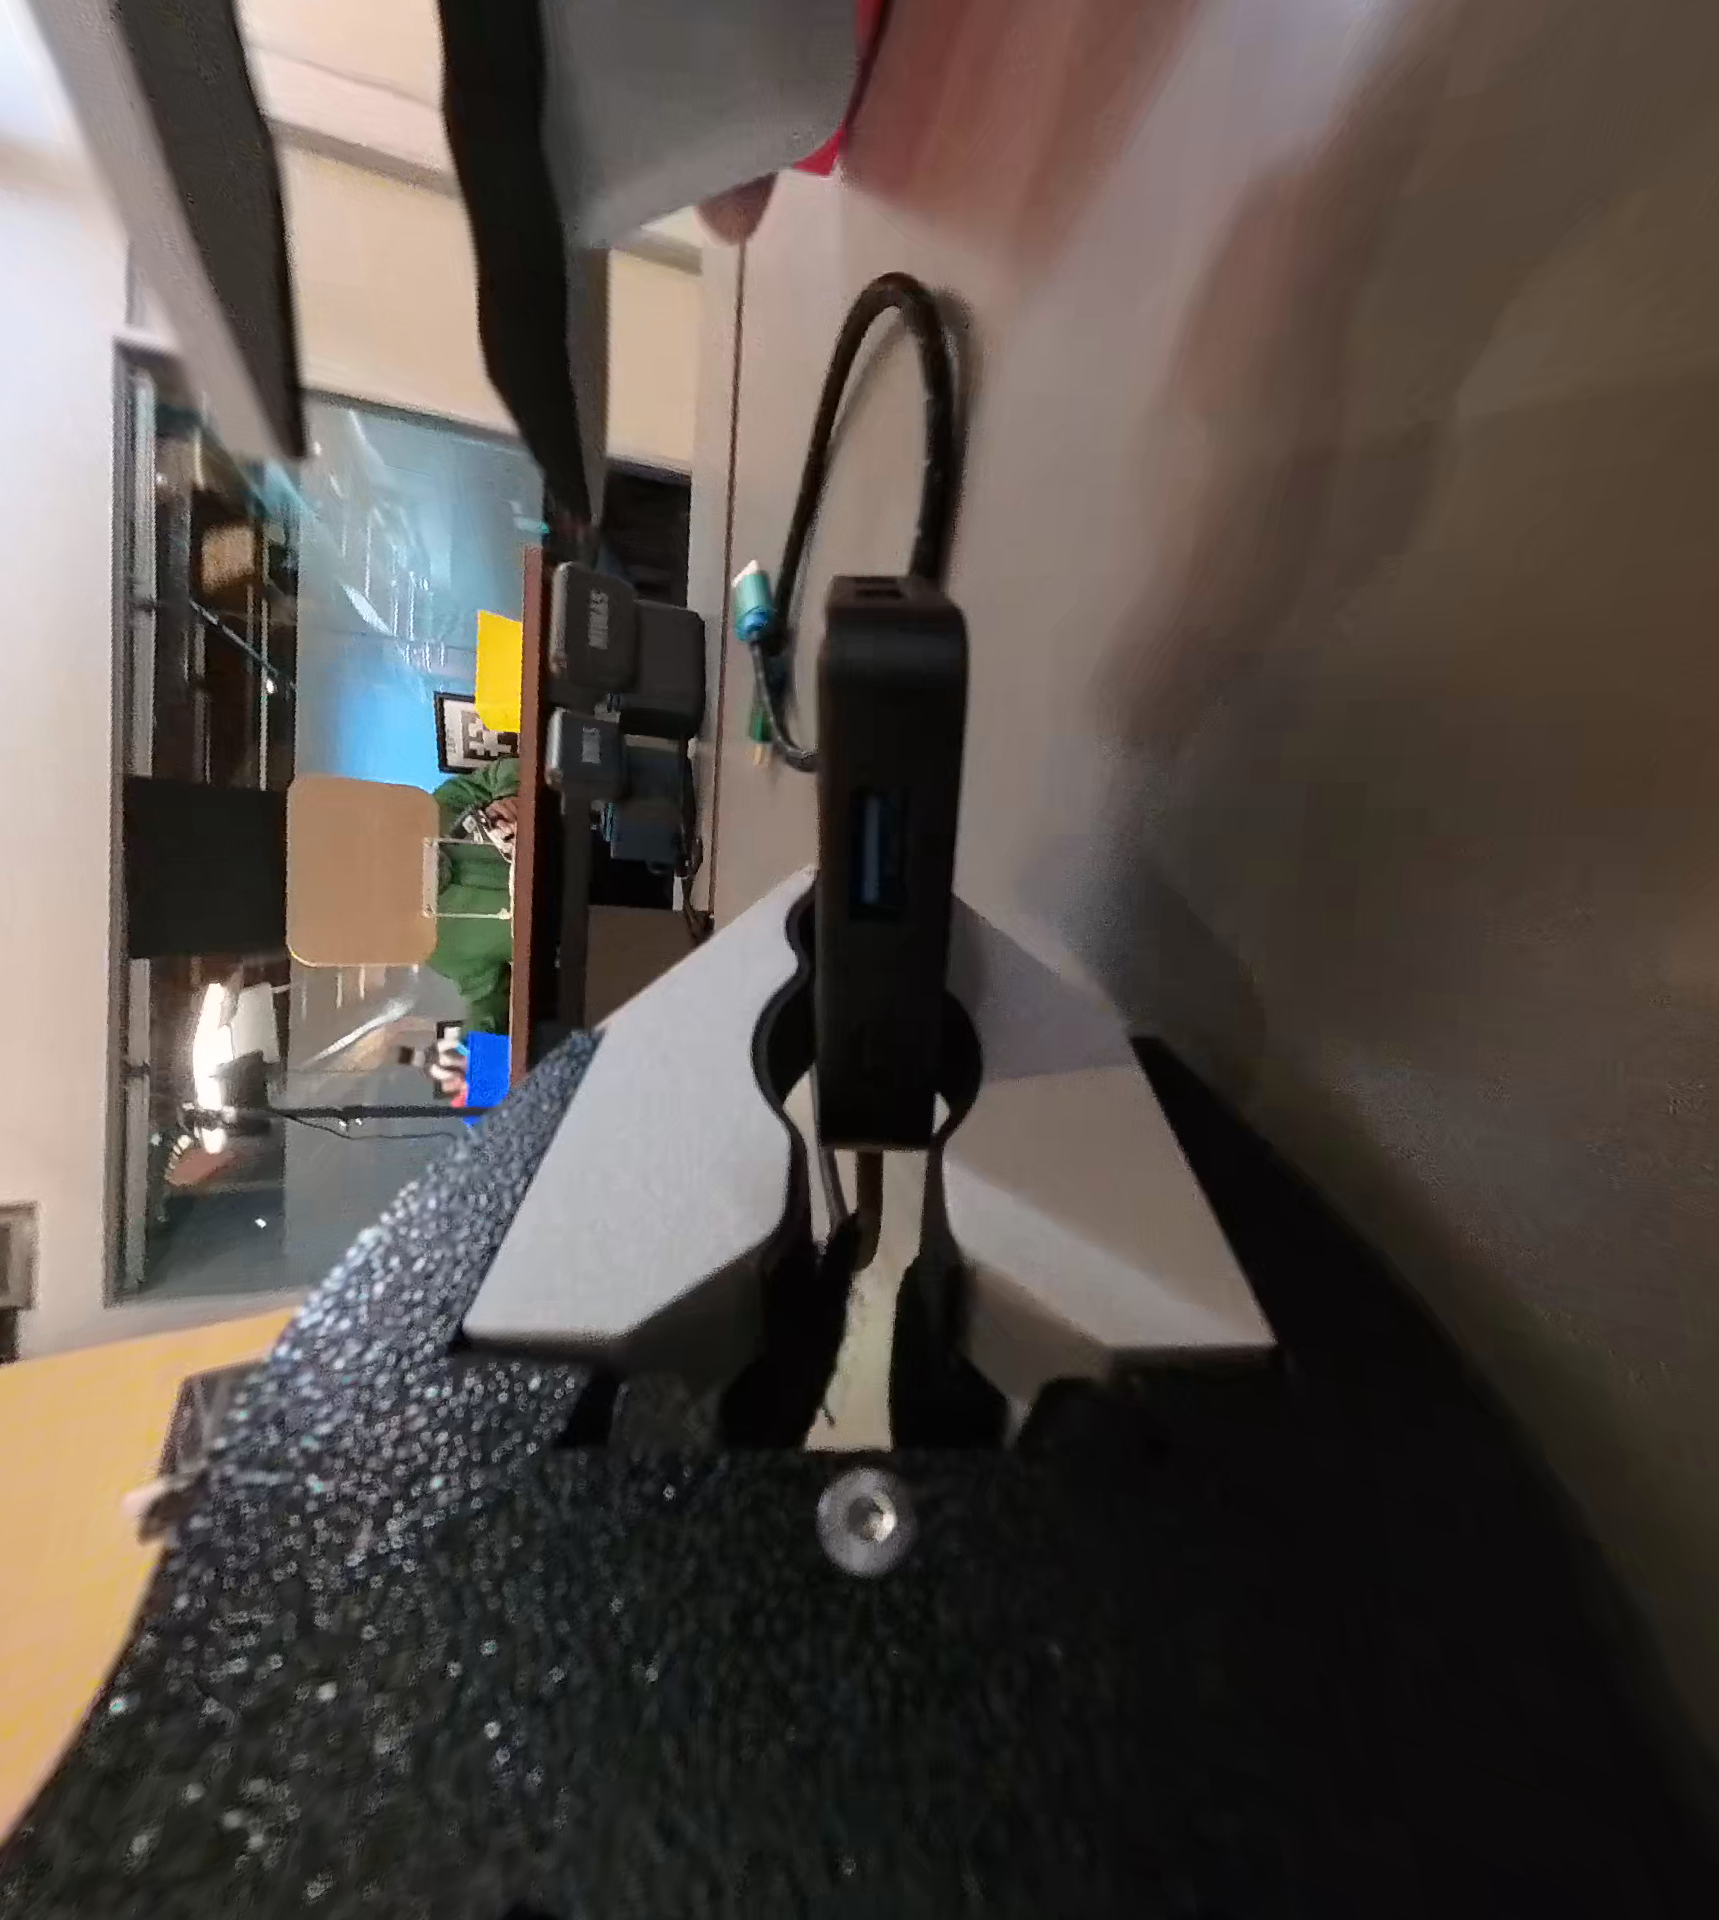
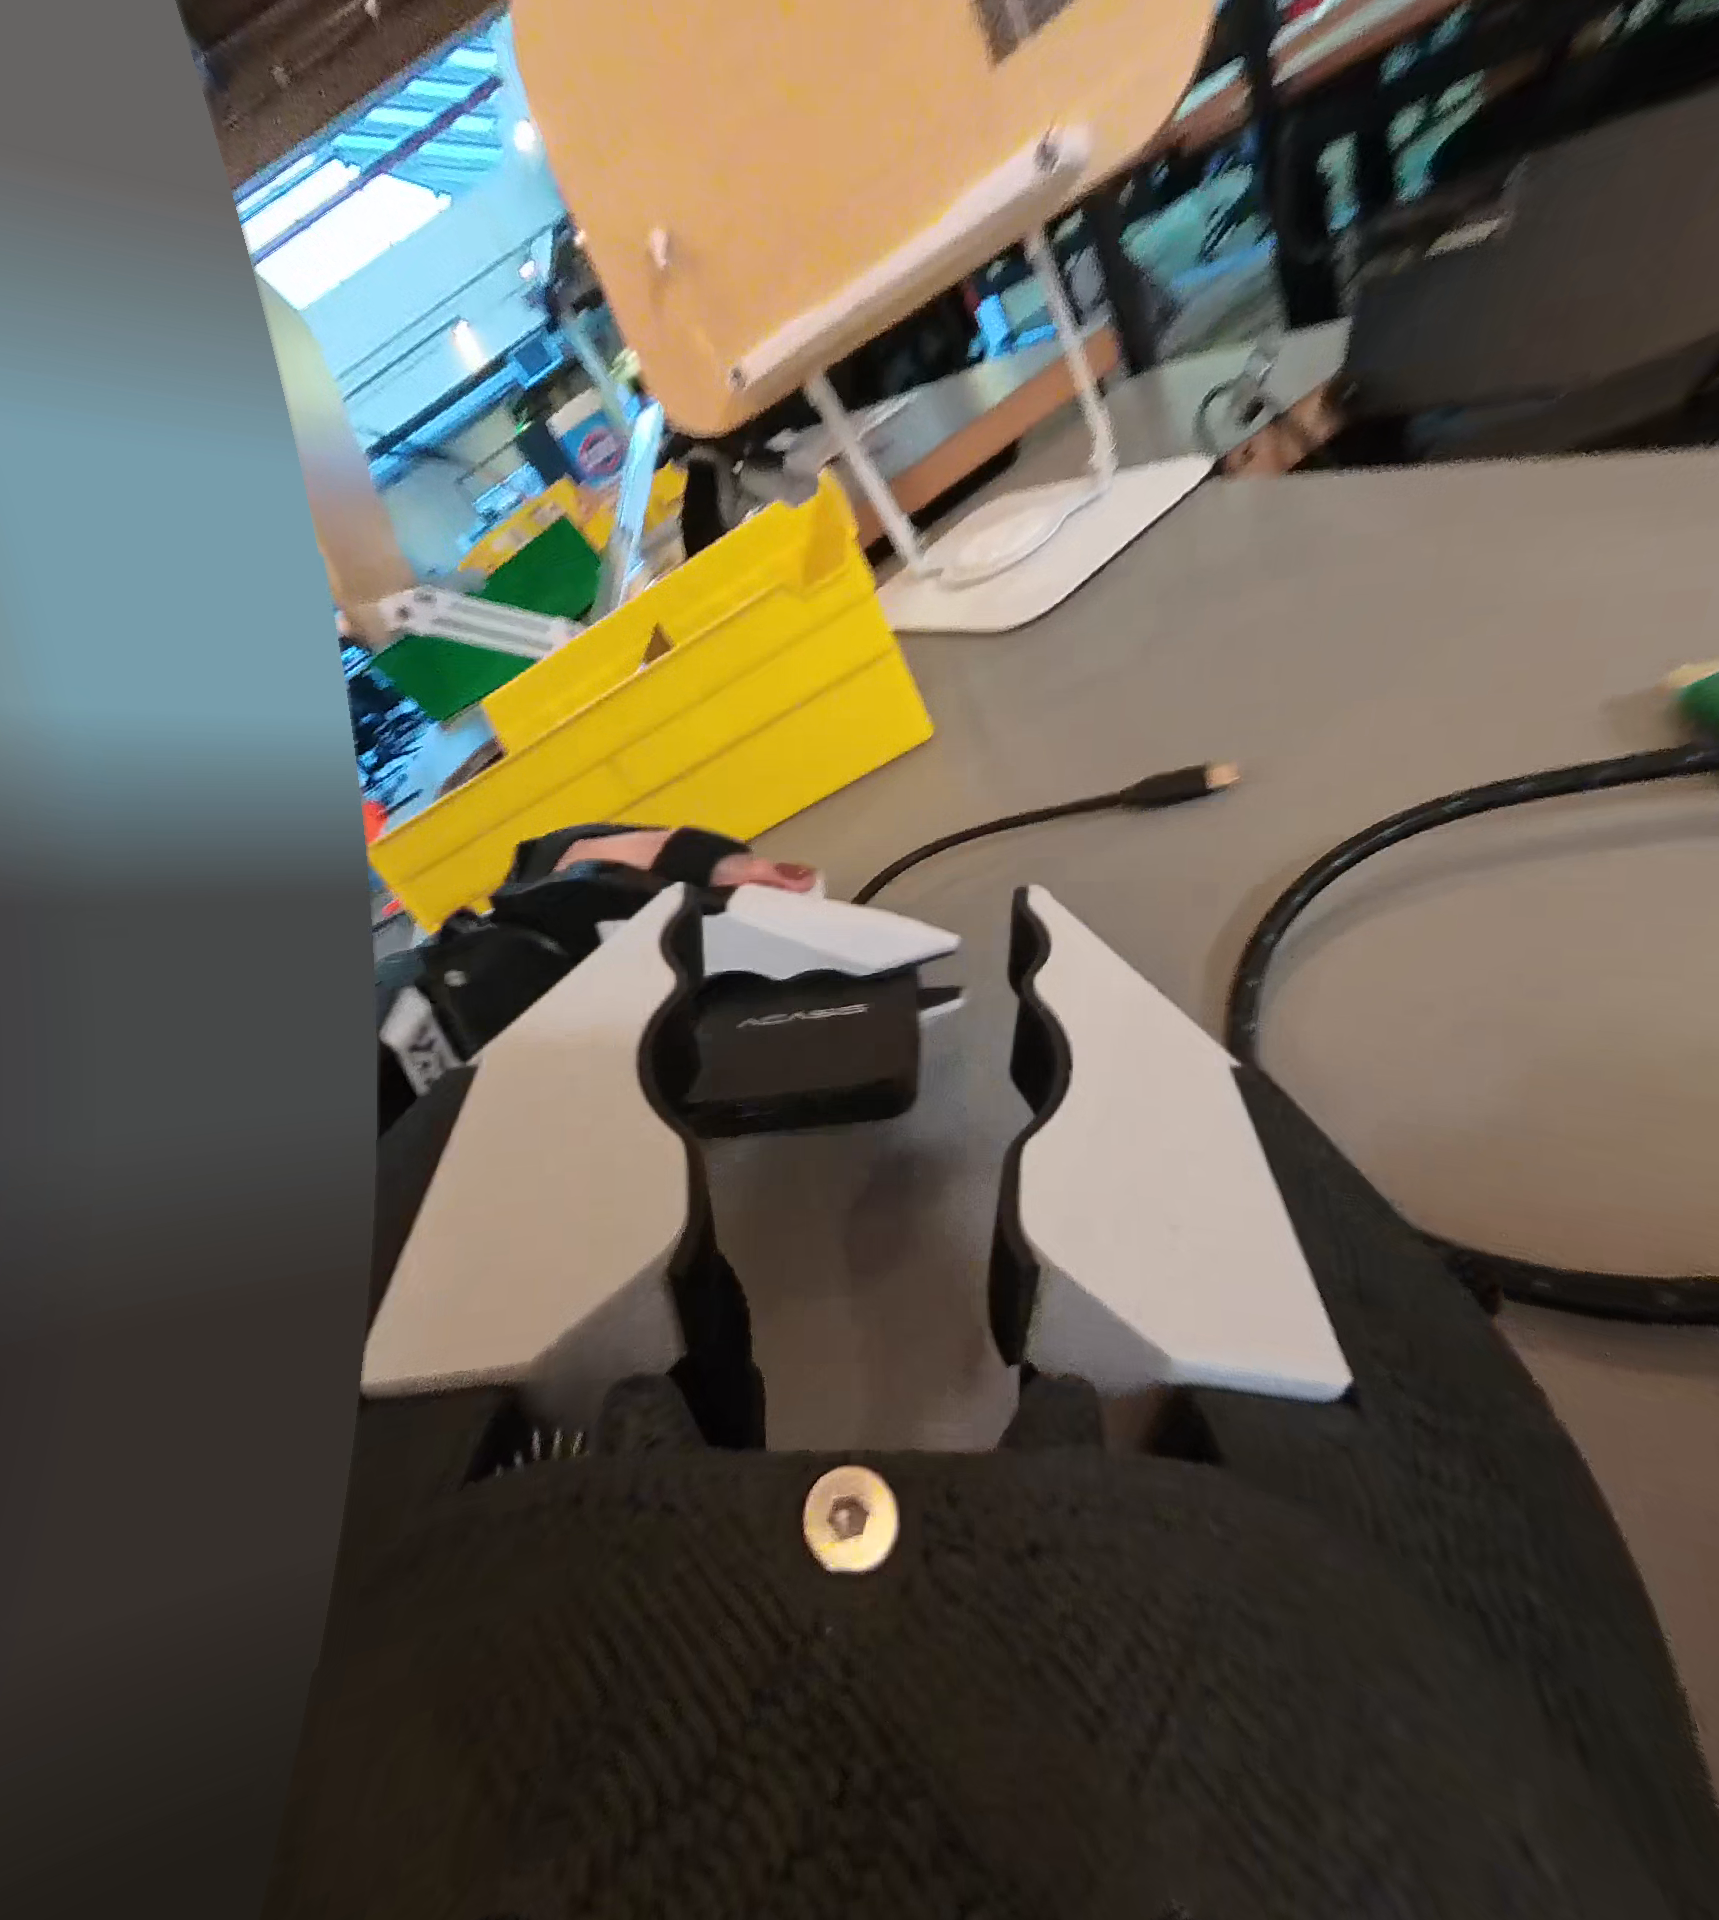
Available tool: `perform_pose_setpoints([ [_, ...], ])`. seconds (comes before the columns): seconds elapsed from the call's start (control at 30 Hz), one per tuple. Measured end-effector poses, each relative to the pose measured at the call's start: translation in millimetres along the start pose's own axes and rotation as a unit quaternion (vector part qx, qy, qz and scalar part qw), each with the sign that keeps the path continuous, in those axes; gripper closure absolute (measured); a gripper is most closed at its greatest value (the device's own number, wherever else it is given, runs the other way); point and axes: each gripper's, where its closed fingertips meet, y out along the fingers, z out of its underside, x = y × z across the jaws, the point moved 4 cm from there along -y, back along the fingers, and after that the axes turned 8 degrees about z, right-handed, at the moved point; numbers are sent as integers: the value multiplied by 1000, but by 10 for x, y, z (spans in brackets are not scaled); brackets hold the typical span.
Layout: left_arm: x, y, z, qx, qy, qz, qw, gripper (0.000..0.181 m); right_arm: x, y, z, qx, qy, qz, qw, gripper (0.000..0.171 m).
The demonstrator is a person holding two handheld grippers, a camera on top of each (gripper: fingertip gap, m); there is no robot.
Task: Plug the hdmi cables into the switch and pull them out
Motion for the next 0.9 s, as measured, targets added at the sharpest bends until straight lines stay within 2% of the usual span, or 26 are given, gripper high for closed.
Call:
perform_pose_setpoints([
  [0.03, 27, -9, 10, -4, -19, -2, 1000, 170, -27, -17, -39, -17, -11, 17, 1000, 113],
  [0.13, 109, -44, 32, -35, -94, 2, 995, 169, -99, -75, -142, -63, -68, 82, 992, 114],
  [0.23, 191, -85, 78, -69, -163, 4, 984, 169, -215, -155, -220, -106, -157, 173, 967, 121],
  [0.33, 274, -135, 111, -113, -221, 2, 969, 169, -326, -231, -247, -149, -278, 267, 911, 131],
  [0.47, 349, -200, 123, -170, -276, 5, 946, 169, -390, -160, -118, -127, -472, 345, 801, 145],
  [0.53, 351, -186, 160, -163, -289, 9, 943, 170, -350, -78, -42, -98, -534, 350, 763, 146],
  [0.7, 309, -159, 144, -151, -271, 15, 951, 169, -126, 40, 79, -92, -622, 313, 712, 147],
  [0.9, 259, -121, 142, -128, -247, 20, 960, 169, -67, 97, 152, -80, -651, 296, 694, 147],
])
